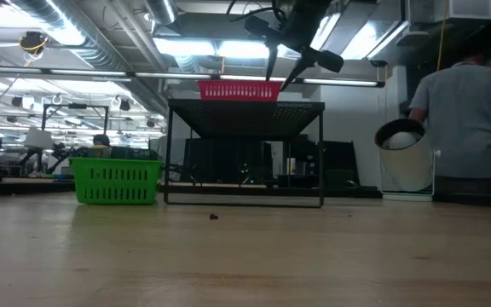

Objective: Pick & Place Office Desk Supplies
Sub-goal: Put the red bin on the shelf, then move the green bin to the center of the table

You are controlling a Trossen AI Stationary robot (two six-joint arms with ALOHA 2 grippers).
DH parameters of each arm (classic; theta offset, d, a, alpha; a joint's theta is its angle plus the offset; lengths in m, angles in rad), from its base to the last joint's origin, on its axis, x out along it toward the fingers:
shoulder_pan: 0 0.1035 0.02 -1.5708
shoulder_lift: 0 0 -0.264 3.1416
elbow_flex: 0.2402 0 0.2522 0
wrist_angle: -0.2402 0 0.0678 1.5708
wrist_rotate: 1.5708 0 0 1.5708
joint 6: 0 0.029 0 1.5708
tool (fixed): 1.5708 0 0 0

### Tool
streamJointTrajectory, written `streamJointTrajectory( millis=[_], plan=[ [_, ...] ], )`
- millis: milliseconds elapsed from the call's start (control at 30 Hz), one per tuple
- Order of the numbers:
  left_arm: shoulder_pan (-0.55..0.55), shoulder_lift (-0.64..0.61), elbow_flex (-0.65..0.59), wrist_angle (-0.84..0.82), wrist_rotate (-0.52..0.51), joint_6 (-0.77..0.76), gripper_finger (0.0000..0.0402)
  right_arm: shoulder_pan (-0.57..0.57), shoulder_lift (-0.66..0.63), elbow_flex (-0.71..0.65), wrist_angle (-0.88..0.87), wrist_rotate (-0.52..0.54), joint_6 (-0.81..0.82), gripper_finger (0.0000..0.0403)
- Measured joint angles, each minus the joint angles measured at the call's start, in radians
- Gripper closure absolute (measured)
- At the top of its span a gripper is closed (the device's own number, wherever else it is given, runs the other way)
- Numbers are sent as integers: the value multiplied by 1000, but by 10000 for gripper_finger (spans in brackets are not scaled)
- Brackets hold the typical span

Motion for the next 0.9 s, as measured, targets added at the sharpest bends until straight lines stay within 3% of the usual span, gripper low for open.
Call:
streamJointTrajectory(
  millis=[333, 533, 733, 900],
  plan=[
    [-78, -1, 0, -18, -19, -27, 258, 74, -76, 0, -9, 45, -119, 234],
    [-128, -1, -19, -117, -29, -143, 258, 157, -134, 0, -15, 94, -236, 234],
    [-136, 0, -204, -134, -62, -231, 258, 281, -128, 1, -2, 112, -309, 234],
    [-135, 2, -420, -75, -93, -197, 255, 383, -122, 0, -3, 169, -316, 234]
  ],
)
